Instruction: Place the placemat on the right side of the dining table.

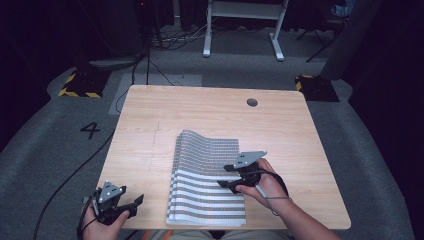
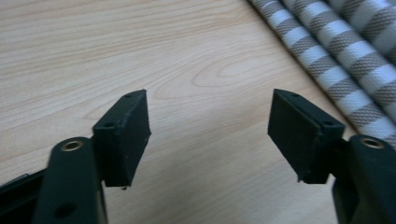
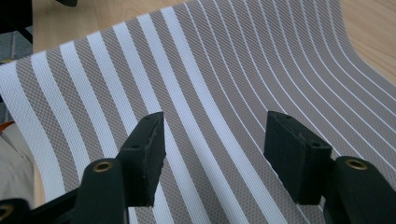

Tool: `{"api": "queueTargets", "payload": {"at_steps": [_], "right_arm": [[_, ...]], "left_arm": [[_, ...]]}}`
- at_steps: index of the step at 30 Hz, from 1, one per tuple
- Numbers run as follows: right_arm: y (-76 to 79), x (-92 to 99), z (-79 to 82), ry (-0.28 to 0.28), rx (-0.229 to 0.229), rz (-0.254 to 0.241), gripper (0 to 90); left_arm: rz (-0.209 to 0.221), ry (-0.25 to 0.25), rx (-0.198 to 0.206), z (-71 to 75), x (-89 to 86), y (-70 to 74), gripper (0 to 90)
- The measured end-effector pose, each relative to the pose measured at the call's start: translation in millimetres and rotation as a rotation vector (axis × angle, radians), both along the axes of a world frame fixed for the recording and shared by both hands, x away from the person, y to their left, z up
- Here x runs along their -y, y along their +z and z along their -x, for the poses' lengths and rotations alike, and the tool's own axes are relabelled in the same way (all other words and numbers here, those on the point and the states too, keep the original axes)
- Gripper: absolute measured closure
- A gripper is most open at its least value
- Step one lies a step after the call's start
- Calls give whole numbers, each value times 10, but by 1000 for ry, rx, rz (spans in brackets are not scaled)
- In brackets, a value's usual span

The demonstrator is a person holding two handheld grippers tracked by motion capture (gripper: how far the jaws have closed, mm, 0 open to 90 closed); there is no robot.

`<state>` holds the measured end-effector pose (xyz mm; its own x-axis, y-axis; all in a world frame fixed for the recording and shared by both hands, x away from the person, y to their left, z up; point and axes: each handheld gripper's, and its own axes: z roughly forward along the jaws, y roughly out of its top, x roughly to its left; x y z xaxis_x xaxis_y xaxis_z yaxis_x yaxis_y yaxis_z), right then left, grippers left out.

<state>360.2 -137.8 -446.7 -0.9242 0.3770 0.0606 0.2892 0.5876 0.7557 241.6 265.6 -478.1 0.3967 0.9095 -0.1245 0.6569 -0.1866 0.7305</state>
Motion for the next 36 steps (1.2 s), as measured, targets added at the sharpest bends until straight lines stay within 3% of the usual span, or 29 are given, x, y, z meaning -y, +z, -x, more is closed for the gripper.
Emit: {"api": "queueTargets", "payload": {"at_steps": [2, 4, 7, 12, 20, 29, 36], "right_arm": [[22, -99, 0, 9, -10, 8, 406], [33, -179, -19, 33, 9, -4, 416], [37, -258, -24, 48, 8, -9, 425], [10, -421, -45, 60, 10, -3, 428], [-9, -593, -80, 40, 4, 0, 421], [16, -838, -169, 26, 16, 12, 367], [45, -1100, -239, -57, -42, 28, 353]], "left_arm": [[-13, -17, 14, 47, 64, 64, 321], [-24, -25, 30, 71, 127, 108, 320], [-8, -30, 36, 67, 193, 140, 313], [17, -87, 40, 5, 400, 190, 302], [35, -163, 39, -48, 613, 250, 310], [14, -161, 37, -63, 596, 230, 313], [3, -143, 37, -41, 521, 214, 313]]}}
